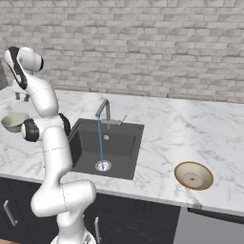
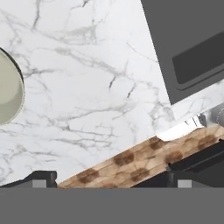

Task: Rinse each bowl for a few seconds and place them down in the sink or on the counter.

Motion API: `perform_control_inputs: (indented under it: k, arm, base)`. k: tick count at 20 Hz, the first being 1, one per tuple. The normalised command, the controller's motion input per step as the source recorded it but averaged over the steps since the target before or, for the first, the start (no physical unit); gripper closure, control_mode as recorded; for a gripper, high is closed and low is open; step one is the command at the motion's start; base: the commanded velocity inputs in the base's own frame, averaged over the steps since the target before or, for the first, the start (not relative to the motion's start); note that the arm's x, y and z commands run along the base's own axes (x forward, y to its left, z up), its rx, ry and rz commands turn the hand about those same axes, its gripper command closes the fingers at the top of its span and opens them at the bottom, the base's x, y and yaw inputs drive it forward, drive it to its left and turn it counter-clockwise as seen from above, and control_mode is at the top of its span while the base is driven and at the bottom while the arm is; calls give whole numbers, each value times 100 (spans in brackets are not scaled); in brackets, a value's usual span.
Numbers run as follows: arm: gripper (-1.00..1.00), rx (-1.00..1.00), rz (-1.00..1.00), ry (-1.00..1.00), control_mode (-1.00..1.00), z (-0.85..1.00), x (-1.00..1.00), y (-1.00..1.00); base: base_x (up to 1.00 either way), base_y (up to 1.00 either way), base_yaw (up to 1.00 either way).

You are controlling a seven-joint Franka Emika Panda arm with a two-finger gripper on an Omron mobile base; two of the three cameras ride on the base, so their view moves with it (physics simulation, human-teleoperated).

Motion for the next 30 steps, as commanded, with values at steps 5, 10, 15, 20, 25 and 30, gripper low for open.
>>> perform_control_inputs:
  k: [5, 10, 15, 20, 25, 30]
  arm:
    - [-100, -12, 0, 0, -100, -6, 0, 42]
    - [-100, -11, 0, 0, -100, -8, 4, 33]
    - [-100, -8, -1, 0, -100, -7, 9, 23]
    - [-100, -6, -2, 0, -100, 0, 8, 14]
    - [-100, -5, -2, 0, -100, 0, 8, 13]
    - [-100, -4, -2, 0, -100, 0, 7, 6]
  base:
    - [0, 0, 0]
    - [0, 0, 0]
    - [0, 0, 0]
    - [0, 0, 0]
    - [0, 0, 0]
    - [0, 0, 0]
